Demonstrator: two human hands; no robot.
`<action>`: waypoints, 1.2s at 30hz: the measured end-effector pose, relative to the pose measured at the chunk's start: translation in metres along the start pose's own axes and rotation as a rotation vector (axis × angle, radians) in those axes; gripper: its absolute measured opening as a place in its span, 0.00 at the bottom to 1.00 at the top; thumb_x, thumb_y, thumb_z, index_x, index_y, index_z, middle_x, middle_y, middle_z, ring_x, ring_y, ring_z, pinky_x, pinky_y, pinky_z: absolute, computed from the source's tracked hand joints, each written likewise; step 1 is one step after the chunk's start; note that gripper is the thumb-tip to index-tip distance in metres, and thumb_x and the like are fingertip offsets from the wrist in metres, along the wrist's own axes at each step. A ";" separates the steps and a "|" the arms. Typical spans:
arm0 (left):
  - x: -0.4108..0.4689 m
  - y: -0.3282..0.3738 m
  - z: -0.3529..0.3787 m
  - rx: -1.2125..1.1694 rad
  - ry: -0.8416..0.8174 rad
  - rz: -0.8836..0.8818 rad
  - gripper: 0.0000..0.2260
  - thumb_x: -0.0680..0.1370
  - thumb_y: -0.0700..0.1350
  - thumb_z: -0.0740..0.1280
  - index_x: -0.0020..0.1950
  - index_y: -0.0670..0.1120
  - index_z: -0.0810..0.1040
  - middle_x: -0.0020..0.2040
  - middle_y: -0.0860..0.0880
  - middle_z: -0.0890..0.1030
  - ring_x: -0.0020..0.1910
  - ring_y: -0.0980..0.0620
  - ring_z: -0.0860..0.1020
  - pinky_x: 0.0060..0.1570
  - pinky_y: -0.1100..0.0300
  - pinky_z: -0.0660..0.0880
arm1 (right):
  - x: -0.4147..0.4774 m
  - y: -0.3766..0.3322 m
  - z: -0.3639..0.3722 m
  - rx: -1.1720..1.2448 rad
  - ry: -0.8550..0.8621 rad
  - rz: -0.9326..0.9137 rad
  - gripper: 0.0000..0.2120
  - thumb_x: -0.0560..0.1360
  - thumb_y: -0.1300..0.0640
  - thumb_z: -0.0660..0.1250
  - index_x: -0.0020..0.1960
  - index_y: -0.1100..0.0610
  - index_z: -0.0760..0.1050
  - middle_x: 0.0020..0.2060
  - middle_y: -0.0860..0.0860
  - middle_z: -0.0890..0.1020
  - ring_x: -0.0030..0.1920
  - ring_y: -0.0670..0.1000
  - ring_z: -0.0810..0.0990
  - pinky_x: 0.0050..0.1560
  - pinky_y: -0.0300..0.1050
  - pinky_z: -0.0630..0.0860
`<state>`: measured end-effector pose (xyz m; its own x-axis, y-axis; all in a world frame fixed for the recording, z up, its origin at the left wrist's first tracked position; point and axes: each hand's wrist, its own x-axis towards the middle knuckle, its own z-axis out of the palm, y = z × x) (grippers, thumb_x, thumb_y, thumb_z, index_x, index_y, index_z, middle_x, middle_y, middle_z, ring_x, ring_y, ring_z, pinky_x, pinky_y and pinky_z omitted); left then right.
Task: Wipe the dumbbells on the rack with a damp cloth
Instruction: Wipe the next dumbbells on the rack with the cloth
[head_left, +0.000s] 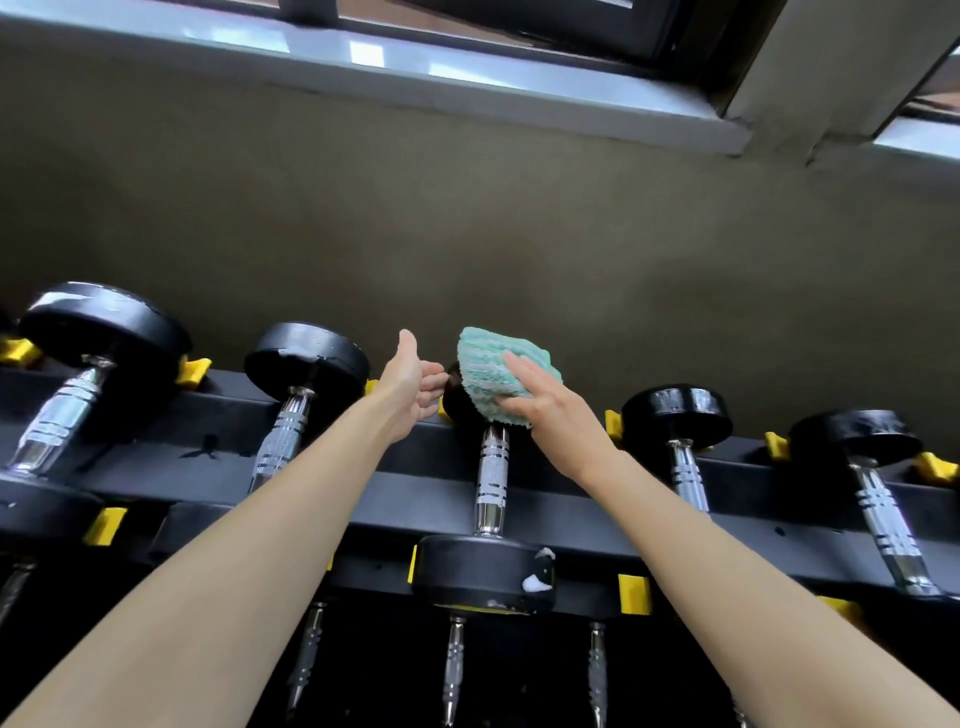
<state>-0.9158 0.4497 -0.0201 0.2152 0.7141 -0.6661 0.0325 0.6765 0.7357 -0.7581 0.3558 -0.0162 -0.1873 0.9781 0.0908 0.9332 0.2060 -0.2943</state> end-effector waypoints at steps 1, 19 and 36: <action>-0.001 -0.001 0.001 -0.004 0.006 0.005 0.34 0.80 0.62 0.41 0.70 0.36 0.66 0.58 0.42 0.78 0.65 0.46 0.72 0.64 0.53 0.67 | -0.002 0.001 0.002 0.020 0.043 0.040 0.23 0.67 0.78 0.60 0.55 0.61 0.81 0.71 0.61 0.66 0.70 0.61 0.66 0.64 0.54 0.72; -0.086 -0.026 0.013 0.349 0.005 0.096 0.21 0.82 0.48 0.54 0.71 0.39 0.64 0.58 0.42 0.78 0.59 0.47 0.75 0.59 0.55 0.73 | -0.051 0.043 -0.015 0.975 0.074 1.092 0.25 0.73 0.72 0.52 0.64 0.56 0.74 0.54 0.58 0.78 0.51 0.59 0.78 0.48 0.50 0.75; -0.145 -0.110 -0.006 1.395 -0.014 0.382 0.28 0.68 0.39 0.73 0.66 0.46 0.67 0.60 0.48 0.75 0.57 0.47 0.74 0.55 0.55 0.72 | -0.133 -0.013 0.055 1.340 -0.045 1.152 0.05 0.73 0.69 0.60 0.46 0.65 0.73 0.41 0.59 0.76 0.40 0.56 0.75 0.45 0.50 0.72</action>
<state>-0.9563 0.2728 -0.0051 0.4377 0.8002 -0.4100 0.8776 -0.2811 0.3883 -0.7624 0.2249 -0.0764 0.2942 0.6258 -0.7223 -0.2797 -0.6663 -0.6912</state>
